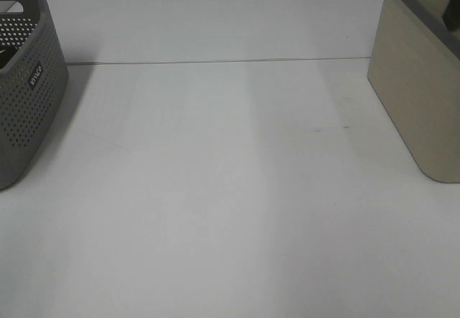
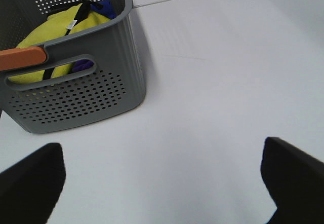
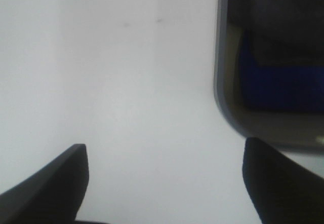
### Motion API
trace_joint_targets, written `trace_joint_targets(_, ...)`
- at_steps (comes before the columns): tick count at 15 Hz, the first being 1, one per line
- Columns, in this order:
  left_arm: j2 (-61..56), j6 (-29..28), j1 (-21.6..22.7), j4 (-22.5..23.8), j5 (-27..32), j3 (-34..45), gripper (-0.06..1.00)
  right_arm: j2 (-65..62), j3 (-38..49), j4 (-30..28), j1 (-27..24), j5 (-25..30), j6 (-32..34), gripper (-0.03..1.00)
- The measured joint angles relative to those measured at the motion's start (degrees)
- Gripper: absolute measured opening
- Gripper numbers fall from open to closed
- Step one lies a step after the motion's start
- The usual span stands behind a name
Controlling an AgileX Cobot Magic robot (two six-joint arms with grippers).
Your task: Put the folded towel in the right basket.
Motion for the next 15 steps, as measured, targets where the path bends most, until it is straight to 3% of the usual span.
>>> trace_joint_targets(9, 0.0, 0.0, 0.0, 0.0, 0.0, 0.0, 0.99, -37.5, 38.8, 0.0, 0.0, 0.1, 0.0, 0.77)
trace_joint_targets(13, 0.0, 0.0, 0.0, 0.0, 0.0, 0.0, 0.99, -63.0, 48.8, -0.1, 0.0, 0.1, -1.2, 0.77)
trace_joint_targets(15, 0.0, 0.0, 0.0, 0.0, 0.0, 0.0, 0.99, -69.0, 49.0, -0.1, 0.0, -1.5, -1.2, 0.77)
